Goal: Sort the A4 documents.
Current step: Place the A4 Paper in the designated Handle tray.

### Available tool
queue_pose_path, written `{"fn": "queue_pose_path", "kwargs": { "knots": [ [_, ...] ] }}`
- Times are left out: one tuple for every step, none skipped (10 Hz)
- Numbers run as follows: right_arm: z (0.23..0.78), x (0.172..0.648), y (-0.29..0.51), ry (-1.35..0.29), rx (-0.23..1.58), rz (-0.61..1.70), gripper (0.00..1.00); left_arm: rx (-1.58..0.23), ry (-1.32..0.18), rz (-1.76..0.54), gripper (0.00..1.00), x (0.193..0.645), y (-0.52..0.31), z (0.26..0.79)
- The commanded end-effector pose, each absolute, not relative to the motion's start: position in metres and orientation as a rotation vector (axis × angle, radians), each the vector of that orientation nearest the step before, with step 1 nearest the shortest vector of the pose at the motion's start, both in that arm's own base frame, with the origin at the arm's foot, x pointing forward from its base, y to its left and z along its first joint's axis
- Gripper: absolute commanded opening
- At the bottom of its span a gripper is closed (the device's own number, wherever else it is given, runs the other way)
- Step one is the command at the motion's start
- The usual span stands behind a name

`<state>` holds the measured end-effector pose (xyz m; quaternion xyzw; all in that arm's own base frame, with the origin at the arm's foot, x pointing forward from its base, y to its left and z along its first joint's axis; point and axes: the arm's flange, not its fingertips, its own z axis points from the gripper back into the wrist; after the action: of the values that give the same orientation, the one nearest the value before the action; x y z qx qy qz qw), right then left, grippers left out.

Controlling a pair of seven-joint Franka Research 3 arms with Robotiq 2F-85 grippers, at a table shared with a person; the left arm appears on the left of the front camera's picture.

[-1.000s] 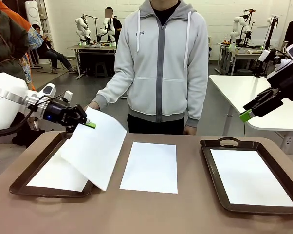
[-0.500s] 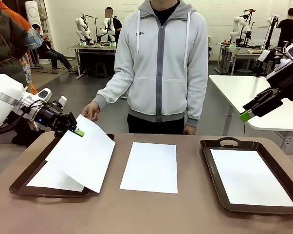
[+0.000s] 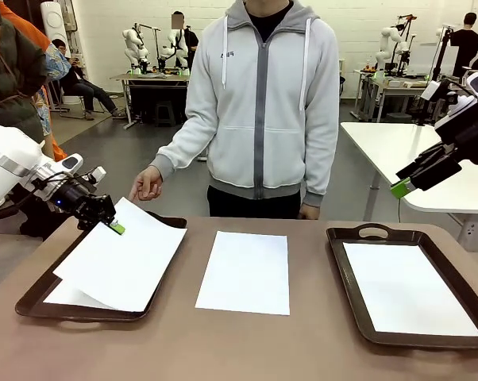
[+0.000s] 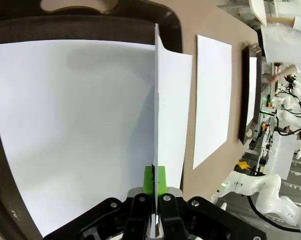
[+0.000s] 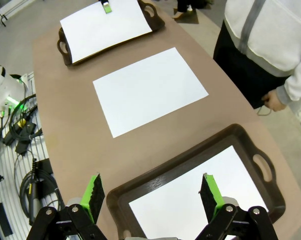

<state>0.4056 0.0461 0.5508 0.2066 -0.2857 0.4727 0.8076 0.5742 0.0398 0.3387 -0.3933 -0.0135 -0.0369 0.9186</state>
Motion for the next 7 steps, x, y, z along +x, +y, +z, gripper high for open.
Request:
{"fn": "queue_pose_path", "kwargs": {
  "knots": [
    [0.551, 0.406, 0.047, -0.606, 0.430, 1.010, 1.00, -0.767, -0.023, -0.067, 0.01, 0.578, 0.046, 0.337],
    [0.551, 0.406, 0.047, -0.606, 0.430, 1.010, 1.00, -0.743, -0.029, -0.058, 0.01, 0.578, 0.050, 0.337],
    [0.551, 0.406, 0.047, -0.606, 0.430, 1.010, 1.00, -0.716, -0.039, -0.047, 0.01, 0.579, 0.055, 0.336],
    [0.551, 0.406, 0.047, -0.606, 0.430, 1.010, 1.00, -0.707, -0.044, -0.038, 0.01, 0.579, 0.061, 0.335],
    [0.551, 0.406, 0.047, -0.606, 0.430, 1.010, 1.00, -0.703, -0.040, -0.032, 0.01, 0.579, 0.064, 0.333],
    [0.551, 0.406, 0.047, -0.606, 0.430, 1.010, 1.00, -0.700, -0.035, -0.027, 0.01, 0.580, 0.063, 0.330],
    [0.551, 0.406, 0.047, -0.606, 0.430, 1.010, 1.00, -0.693, -0.025, -0.020, 0.13, 0.581, 0.062, 0.329]
  ]
}}
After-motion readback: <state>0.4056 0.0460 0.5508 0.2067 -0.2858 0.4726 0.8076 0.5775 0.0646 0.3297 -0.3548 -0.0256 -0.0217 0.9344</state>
